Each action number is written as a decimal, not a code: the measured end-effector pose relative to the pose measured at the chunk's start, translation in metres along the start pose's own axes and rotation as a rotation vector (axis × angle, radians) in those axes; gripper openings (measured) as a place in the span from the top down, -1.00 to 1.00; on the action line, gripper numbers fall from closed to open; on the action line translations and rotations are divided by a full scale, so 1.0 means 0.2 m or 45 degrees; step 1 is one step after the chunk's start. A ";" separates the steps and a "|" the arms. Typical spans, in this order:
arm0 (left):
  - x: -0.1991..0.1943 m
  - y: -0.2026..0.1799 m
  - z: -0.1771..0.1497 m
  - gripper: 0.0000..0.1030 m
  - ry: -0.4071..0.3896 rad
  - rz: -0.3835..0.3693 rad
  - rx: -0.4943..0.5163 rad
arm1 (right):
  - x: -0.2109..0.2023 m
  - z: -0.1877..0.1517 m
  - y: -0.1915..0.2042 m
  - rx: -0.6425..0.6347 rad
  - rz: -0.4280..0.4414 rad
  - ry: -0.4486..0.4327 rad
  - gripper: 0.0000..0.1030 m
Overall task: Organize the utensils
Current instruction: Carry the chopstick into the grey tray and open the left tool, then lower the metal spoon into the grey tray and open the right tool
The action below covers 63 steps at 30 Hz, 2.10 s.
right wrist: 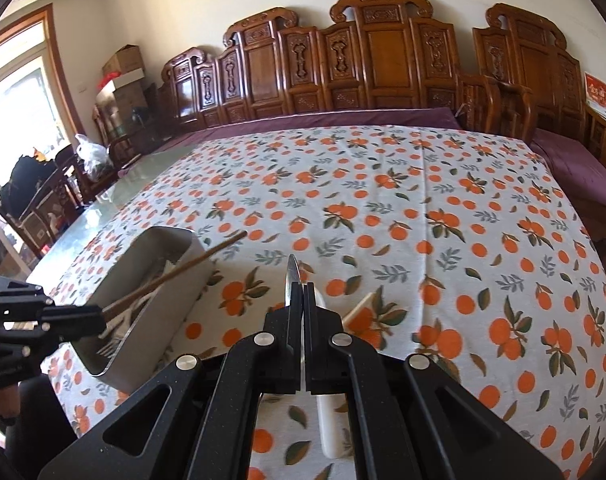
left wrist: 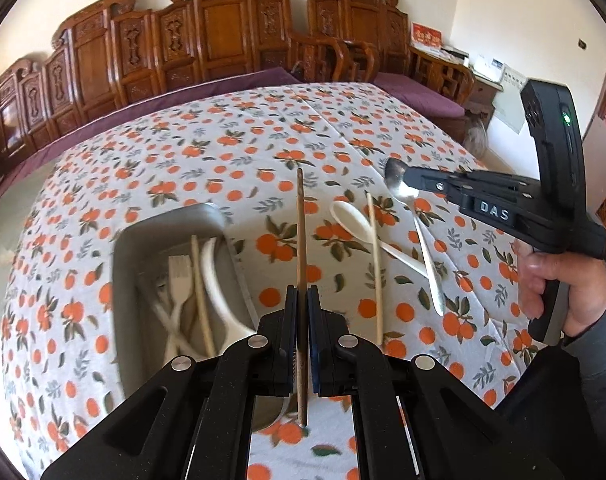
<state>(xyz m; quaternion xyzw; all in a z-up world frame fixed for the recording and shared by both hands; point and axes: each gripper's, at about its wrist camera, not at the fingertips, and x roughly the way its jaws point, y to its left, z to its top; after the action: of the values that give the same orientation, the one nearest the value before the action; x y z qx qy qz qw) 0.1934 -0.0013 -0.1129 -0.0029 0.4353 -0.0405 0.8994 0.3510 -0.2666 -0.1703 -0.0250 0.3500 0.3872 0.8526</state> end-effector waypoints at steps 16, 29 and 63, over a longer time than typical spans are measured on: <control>-0.09 0.29 -0.11 0.92 -0.008 0.092 -0.127 | 0.00 0.00 0.19 -0.085 0.062 0.011 0.97; 0.07 0.41 -0.19 0.92 0.089 0.170 -0.175 | 0.02 -0.02 0.22 -0.109 0.069 0.033 0.97; -0.17 0.61 -0.20 -0.18 -0.063 0.223 -0.289 | 0.32 0.20 0.71 -0.130 0.201 0.057 0.97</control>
<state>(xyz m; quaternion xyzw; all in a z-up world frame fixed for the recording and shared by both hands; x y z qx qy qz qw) 0.1494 0.1235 -0.1154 -0.0678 0.4133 0.0877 0.9038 0.3057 -0.1139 -0.1471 -0.0495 0.3496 0.4699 0.8090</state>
